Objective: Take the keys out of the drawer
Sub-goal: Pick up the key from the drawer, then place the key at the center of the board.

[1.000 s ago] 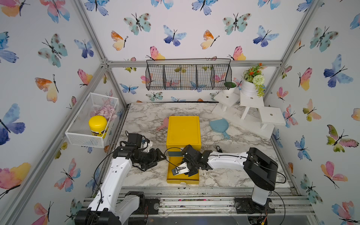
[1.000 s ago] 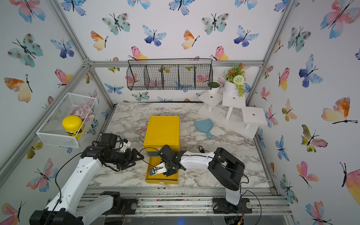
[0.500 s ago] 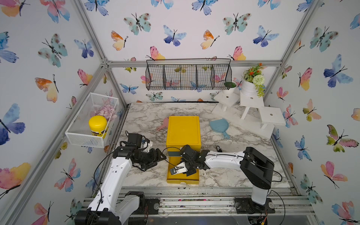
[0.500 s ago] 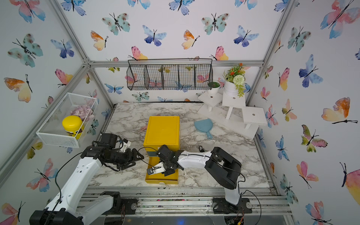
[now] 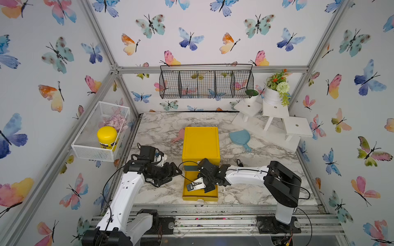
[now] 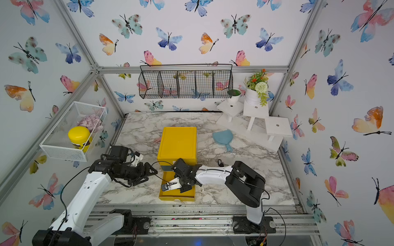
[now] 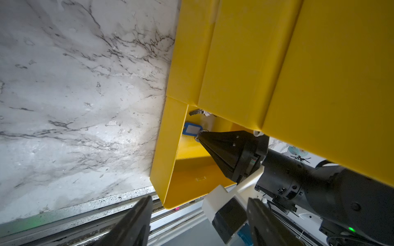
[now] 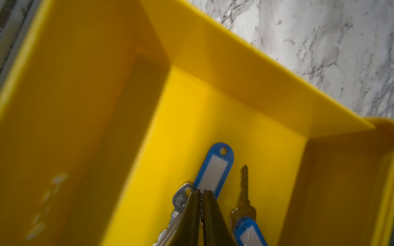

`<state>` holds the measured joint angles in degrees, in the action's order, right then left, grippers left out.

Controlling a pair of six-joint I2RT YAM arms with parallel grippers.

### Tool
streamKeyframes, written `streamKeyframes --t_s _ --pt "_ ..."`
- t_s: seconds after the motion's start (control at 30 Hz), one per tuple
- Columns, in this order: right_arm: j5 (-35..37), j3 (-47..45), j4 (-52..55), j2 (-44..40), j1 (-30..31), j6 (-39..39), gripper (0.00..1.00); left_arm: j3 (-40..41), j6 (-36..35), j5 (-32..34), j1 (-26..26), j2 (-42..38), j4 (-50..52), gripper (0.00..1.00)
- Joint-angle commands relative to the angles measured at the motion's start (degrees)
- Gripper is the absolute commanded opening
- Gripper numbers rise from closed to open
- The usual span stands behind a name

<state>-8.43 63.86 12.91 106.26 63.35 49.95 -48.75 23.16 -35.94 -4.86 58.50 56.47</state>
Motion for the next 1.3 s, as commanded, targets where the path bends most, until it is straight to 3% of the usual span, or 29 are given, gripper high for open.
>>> streamKeyframes --t_s 0.0,0.4,0.73,0.97,1.27 --pt "-0.08 -1.24 0.19 -2.11 -0.33 -0.82 0.11 -0.73 -1.09 -0.97 0.13 -0.67 0.55 0.75" --pt "0.36 -1.47 -2.01 -8.35 -0.38 0.22 0.06 -2.43 -1.10 -0.19 0.14 -0.76 0.98 0.74" --pt "-3.39 1.27 0.45 -14.44 -0.33 -2.05 0.06 -10.10 -0.07 2.67 0.12 -2.16 0.77 0.73" --pt "-2.53 1.84 2.84 -21.47 -0.33 -6.72 0.05 -17.34 -1.79 5.80 0.12 -2.21 -0.87 0.72" --pt "6.24 -0.78 10.01 -34.93 -0.33 -23.25 0.05 -24.29 -5.58 5.57 -0.85 -3.15 -8.55 0.71"
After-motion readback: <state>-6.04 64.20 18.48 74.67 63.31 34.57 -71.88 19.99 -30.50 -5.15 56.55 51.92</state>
